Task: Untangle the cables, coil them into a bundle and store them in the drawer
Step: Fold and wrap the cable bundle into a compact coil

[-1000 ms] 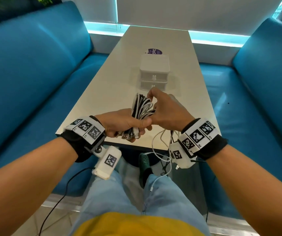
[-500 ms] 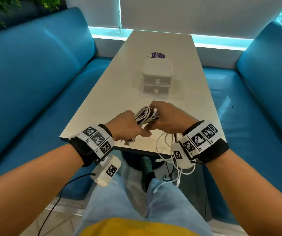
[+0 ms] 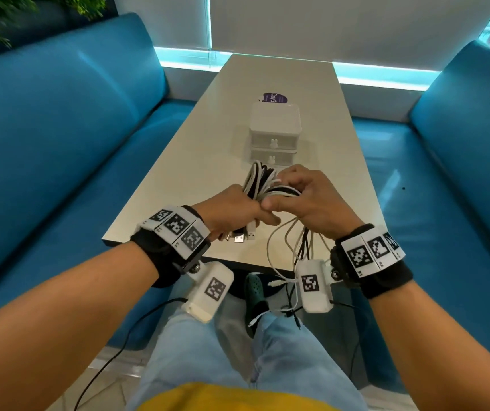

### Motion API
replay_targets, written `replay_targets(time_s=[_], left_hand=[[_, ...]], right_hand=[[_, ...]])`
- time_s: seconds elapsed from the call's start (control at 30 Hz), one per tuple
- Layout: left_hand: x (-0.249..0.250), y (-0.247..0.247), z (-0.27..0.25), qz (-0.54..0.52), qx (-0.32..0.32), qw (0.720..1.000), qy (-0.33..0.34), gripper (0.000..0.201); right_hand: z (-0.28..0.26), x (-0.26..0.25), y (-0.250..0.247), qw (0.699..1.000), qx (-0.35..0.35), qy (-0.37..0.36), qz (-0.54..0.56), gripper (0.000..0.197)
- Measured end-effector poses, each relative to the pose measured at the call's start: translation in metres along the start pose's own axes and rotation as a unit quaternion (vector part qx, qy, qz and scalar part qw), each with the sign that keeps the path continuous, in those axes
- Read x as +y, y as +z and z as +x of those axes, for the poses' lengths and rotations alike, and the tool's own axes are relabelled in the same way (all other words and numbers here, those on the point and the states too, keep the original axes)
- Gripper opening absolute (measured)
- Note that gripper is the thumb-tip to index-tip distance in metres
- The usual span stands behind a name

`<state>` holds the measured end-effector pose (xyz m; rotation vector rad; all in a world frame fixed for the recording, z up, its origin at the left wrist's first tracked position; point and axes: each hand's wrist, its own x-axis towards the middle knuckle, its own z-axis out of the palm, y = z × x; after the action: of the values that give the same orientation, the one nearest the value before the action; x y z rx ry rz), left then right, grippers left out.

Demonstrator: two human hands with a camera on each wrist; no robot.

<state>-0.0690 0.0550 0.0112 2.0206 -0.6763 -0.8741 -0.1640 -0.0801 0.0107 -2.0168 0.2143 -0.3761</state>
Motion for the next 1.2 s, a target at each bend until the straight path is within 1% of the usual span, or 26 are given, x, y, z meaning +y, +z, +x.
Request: replay_targets(time_s=[0.03, 0.07, 0.13, 0.2, 0.23, 0.3, 0.37, 0.43, 0.53, 0.63, 0.7, 0.73, 0.77, 0.8, 0.87, 0.97, 1.03, 1.07, 1.1, 1.2], left_hand=[[0.002, 0.001, -0.001, -0.007, -0.027, 0.999, -0.016, 0.026], [0.004, 0.001, -0.002, -0.021, -0.058, 0.998, -0.029, 0.026], [0.004, 0.002, -0.004, -0.077, -0.143, 0.986, -0.038, 0.023], [0.005, 0.004, -0.005, -0.129, -0.227, 0.965, -0.031, 0.031], [0.006, 0.005, -0.006, -0.143, -0.255, 0.956, -0.025, 0.035], [0.010, 0.006, -0.007, -0.153, -0.284, 0.946, -0.020, 0.038], [0.013, 0.007, -0.008, -0.146, -0.290, 0.946, -0.017, 0.038], [0.014, 0.008, -0.008, -0.142, -0.293, 0.945, -0.017, 0.039], [0.011, 0.008, -0.007, -0.136, -0.288, 0.948, -0.019, 0.039], [0.013, 0.010, -0.008, -0.129, -0.272, 0.954, -0.014, 0.031], [0.015, 0.011, -0.010, -0.124, -0.275, 0.953, -0.014, 0.028], [0.015, 0.012, -0.011, -0.121, -0.278, 0.953, -0.015, 0.024], [0.013, 0.013, -0.011, -0.120, -0.282, 0.952, -0.017, 0.022], [0.011, 0.014, -0.012, -0.122, -0.287, 0.950, -0.019, 0.021], [0.006, 0.016, -0.013, -0.109, -0.295, 0.949, -0.026, 0.025], [-0.002, 0.020, -0.010, -0.046, -0.317, 0.946, -0.045, 0.041], [-0.004, 0.023, -0.011, -0.028, -0.336, 0.940, -0.055, 0.042], [-0.005, 0.024, -0.011, -0.035, -0.343, 0.937, -0.057, 0.039], [-0.005, 0.025, -0.011, -0.050, -0.346, 0.935, -0.056, 0.034], [-0.005, 0.024, -0.009, -0.091, -0.360, 0.928, -0.024, 0.025]], right_hand=[[-0.002, -0.001, 0.001, 0.999, 0.014, -0.003, 0.033, 0.028], [-0.003, -0.002, 0.002, 0.998, 0.021, -0.008, 0.056, 0.024], [-0.004, -0.003, 0.002, 0.996, 0.032, -0.028, 0.081, 0.025], [-0.006, -0.006, 0.003, 0.991, 0.046, -0.051, 0.111, 0.028], [-0.006, -0.007, 0.004, 0.988, 0.052, -0.056, 0.134, 0.029], [-0.007, -0.008, 0.008, 0.980, 0.069, -0.057, 0.175, 0.033], [-0.008, -0.006, 0.012, 0.974, 0.089, -0.053, 0.202, 0.034], [-0.010, -0.007, 0.015, 0.971, 0.102, -0.040, 0.214, 0.031], [-0.014, -0.010, 0.014, 0.973, 0.112, -0.027, 0.201, 0.032], [-0.017, -0.015, 0.016, 0.973, 0.153, -0.028, 0.168, 0.036], [-0.017, -0.017, 0.019, 0.965, 0.187, -0.029, 0.182, 0.038], [-0.016, -0.018, 0.020, 0.961, 0.191, -0.028, 0.197, 0.041], [-0.015, -0.017, 0.021, 0.959, 0.181, -0.023, 0.215, 0.046], [-0.015, -0.018, 0.021, 0.959, 0.157, -0.013, 0.235, 0.050], [-0.017, -0.022, 0.019, 0.962, 0.088, 0.005, 0.260, 0.049], [-0.023, -0.029, 0.017, 0.977, -0.003, 0.013, 0.215, 0.042], [-0.025, -0.032, 0.016, 0.984, -0.040, 0.001, 0.176, 0.032], [-0.026, -0.034, 0.016, 0.986, -0.040, -0.003, 0.164, 0.025], [-0.027, -0.034, 0.017, 0.987, -0.027, -0.005, 0.160, 0.020], [-0.027, -0.031, 0.021, 0.983, 0.041, -0.013, 0.179, 0.018]])
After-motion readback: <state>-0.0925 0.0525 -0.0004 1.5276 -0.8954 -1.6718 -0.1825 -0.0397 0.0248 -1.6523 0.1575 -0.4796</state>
